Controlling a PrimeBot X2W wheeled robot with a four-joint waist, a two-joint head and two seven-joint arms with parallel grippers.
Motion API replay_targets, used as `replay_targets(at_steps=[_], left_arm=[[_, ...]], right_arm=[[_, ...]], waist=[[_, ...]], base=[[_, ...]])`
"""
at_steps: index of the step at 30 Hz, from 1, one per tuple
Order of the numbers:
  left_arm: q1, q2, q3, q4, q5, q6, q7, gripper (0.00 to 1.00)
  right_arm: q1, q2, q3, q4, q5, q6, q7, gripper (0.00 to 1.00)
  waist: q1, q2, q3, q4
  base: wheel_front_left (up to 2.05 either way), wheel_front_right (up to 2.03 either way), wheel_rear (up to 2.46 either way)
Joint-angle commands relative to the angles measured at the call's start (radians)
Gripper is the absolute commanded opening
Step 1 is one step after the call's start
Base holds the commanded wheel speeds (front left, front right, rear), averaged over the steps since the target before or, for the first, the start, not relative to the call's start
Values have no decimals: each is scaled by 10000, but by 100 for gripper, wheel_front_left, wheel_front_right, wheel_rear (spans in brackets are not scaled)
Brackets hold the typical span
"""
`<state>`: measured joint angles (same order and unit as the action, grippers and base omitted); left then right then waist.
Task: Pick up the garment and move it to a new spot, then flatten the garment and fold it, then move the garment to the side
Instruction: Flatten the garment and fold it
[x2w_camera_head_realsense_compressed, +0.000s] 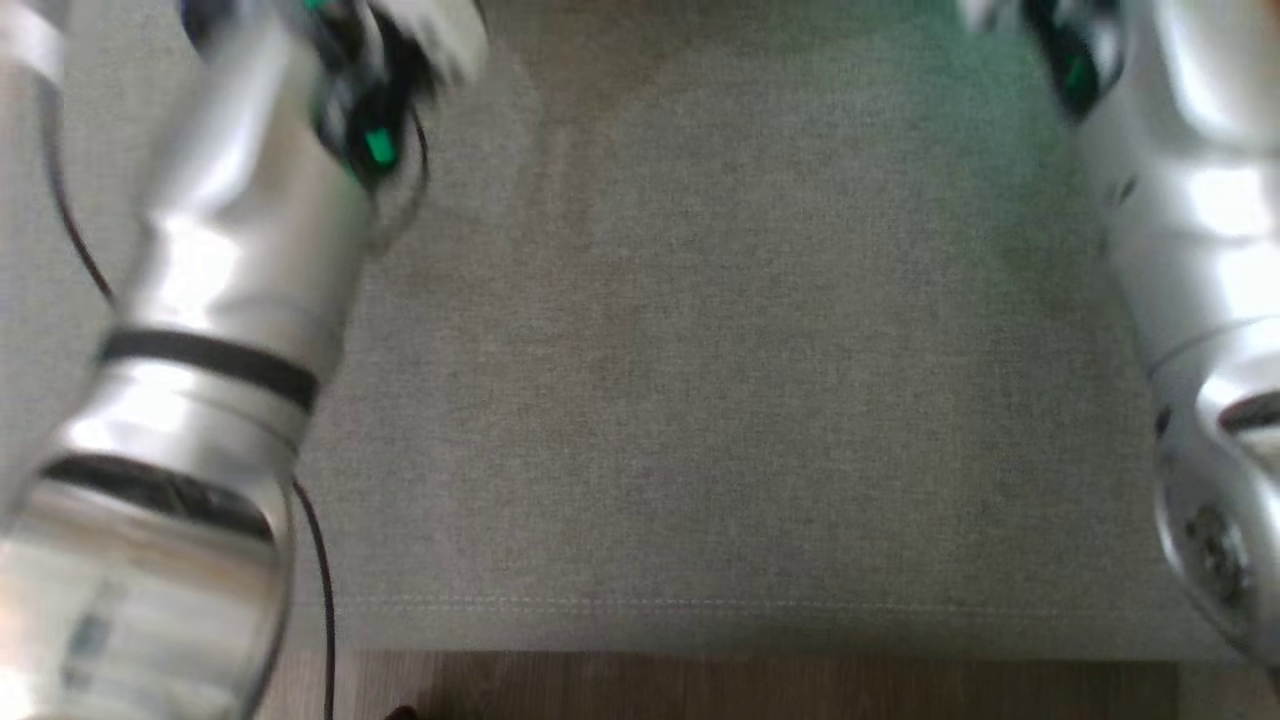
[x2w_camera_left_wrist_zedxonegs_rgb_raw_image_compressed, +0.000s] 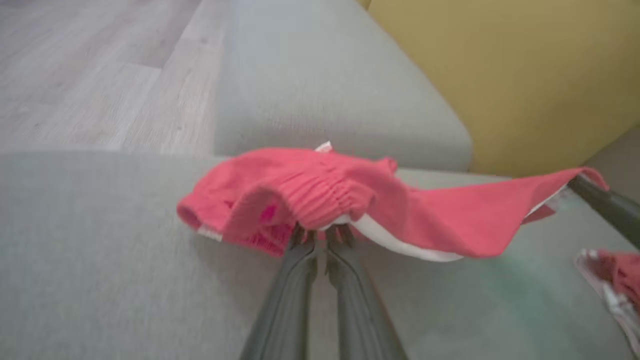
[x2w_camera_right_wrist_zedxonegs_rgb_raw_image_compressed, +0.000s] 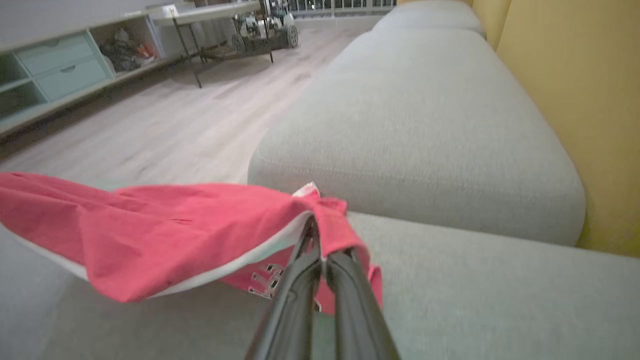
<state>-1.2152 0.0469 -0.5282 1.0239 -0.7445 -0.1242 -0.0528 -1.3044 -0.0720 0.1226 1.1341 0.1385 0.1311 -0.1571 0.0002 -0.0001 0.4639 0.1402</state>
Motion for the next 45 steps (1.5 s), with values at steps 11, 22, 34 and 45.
replay_targets(at_steps=[11,22,34,45], left_arm=[[2442,448,-2163,362,364,-63,171,0],[3960,983,-3285,467,632,-64,-369,0],[5212,837,-3621,683,542,-64,-743,0],[7181,1038,-4134,-164,-38,-65,-377,0]], right_arm=[[1663,-319,1322,954,883,-4,1177,0],[3231,-1189,2595,870,2090,-4,3007,0],[5179,-2366,4897,-1429,4036,-4,5195,0],[7003,-4443,6633,-4338,6511,-4,7686,0]], waist=[[-2,1,-1553,266],[-2,1,-2752,142],[-2,1,-3935,48],[-2,1,-5173,287]], base=[[0,0,0],[0,0,0],[0,0,0],[0,0,0]])
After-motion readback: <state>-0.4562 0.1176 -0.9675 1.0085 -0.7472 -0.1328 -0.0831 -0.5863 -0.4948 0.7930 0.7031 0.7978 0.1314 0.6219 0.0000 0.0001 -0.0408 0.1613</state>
